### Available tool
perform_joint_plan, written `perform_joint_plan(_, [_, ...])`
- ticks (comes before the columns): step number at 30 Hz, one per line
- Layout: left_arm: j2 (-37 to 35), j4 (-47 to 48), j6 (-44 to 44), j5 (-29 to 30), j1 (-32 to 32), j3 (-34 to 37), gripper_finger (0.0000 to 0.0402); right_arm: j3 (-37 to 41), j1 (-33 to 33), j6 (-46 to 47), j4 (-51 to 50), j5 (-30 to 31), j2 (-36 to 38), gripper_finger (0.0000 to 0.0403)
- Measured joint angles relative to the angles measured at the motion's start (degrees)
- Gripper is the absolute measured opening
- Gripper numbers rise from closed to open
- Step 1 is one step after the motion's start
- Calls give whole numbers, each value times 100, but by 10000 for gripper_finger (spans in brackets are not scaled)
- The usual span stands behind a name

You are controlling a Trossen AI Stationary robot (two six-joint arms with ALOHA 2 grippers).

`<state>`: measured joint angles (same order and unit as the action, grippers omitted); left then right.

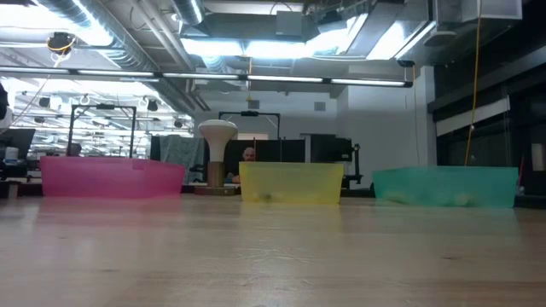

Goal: Pick & Place Markers
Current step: Put the yellow pen into the red bin

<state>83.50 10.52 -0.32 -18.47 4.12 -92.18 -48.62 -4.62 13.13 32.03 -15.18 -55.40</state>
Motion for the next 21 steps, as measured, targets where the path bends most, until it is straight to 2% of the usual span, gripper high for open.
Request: perform_joint_plan(21, [-8, 954, -105, 1604, -599, 0, 25, 0, 157, 14, -149, 2, 4, 133])
